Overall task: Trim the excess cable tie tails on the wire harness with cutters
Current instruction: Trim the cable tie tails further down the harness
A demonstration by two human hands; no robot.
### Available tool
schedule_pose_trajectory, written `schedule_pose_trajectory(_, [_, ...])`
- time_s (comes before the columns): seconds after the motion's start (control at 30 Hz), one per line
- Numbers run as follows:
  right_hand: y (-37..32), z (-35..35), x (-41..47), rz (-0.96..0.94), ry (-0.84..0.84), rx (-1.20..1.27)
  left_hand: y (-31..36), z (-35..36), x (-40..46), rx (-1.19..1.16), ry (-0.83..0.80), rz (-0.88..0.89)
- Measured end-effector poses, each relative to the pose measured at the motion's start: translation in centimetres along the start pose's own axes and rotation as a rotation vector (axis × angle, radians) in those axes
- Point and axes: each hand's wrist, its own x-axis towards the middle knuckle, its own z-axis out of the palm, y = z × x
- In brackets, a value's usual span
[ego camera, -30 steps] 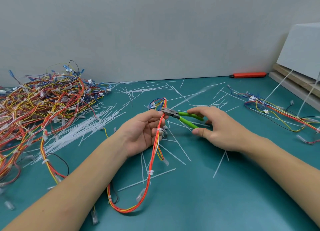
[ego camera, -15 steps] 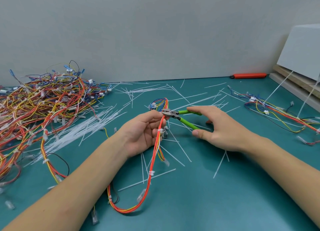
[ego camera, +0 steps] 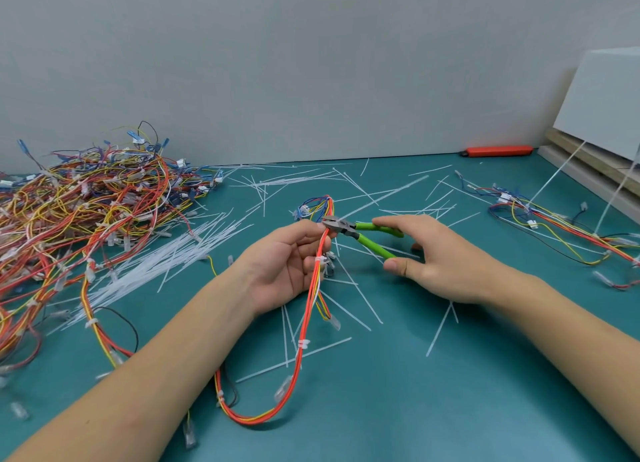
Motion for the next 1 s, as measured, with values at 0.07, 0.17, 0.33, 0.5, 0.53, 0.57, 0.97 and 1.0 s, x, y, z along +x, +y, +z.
schedule_pose_trajectory(0.07, [-0.19, -0.07, -0.05, -0.004, 0.003, -0.001, -0.04, 0.0, 0.01, 0.011, -0.001, 0.003])
schedule_pose_trajectory(0.17, [-0.26, -0.15, -0.1, -0.001, -0.003, 0.002, 0.0, 0.03, 0.03, 0.02, 0.003, 0.001])
schedule_pose_trajectory(0.33, [-0.16, -0.12, 0.04, 0.019, -0.003, 0.009, -0.07, -0.04, 0.01, 0.015, -0.004, 0.003])
schedule_pose_trajectory(0.5, [-0.13, 0.05, -0.02, 0.019, -0.028, -0.023, 0.01, -0.02, -0.02, 0.007, -0.012, 0.008])
schedule_pose_trajectory(0.53, [-0.17, 0.09, 0.01, 0.022, -0.028, -0.022, 0.0, 0.02, -0.04, 0.011, -0.013, 0.009])
schedule_pose_trajectory(0.57, [-0.23, 0.12, 0.03, 0.026, -0.03, -0.024, -0.02, 0.03, -0.06, 0.018, -0.013, 0.01])
schedule_pose_trajectory(0.97, [0.1, -0.07, 0.0, 0.004, 0.009, 0.003, -0.16, -0.23, 0.26, 0.034, -0.019, 0.007])
schedule_pose_trajectory(1.0, [0.16, -0.04, -0.01, 0.003, 0.004, -0.001, -0.18, -0.22, 0.27, 0.035, -0.02, 0.007])
